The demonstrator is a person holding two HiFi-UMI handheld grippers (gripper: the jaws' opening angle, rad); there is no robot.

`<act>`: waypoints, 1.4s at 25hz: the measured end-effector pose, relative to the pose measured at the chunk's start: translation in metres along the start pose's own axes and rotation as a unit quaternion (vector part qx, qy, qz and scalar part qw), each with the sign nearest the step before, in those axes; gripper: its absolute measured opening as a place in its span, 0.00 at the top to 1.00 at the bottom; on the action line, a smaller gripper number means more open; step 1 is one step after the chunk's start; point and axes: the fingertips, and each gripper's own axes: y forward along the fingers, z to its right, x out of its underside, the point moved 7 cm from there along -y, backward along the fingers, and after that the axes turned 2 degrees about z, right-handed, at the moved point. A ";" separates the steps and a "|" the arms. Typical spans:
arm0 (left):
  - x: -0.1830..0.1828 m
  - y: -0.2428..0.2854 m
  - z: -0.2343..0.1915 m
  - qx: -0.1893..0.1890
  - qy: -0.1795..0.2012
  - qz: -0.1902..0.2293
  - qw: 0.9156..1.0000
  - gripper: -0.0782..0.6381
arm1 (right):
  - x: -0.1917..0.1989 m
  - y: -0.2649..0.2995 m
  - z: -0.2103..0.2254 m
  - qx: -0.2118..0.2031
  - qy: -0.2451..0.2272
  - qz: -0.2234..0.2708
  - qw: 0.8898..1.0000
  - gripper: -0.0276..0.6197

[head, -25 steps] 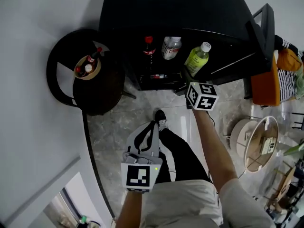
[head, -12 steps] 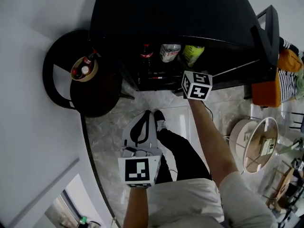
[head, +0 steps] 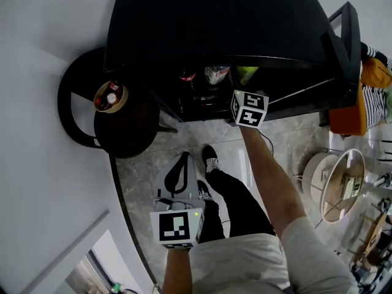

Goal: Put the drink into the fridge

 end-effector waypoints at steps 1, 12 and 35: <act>0.001 0.000 0.001 0.001 -0.002 0.000 1.000 0.88 | 0.001 0.001 -0.001 0.001 -0.002 0.003 1.000 0.53; 0.007 -0.003 0.005 0.011 -0.011 -0.014 1.000 0.88 | 0.006 0.001 -0.001 0.021 0.021 0.005 1.000 0.53; -0.037 -0.070 0.036 0.053 0.020 0.035 0.998 0.88 | -0.030 -0.207 -0.031 -0.032 0.025 -0.009 0.999 0.53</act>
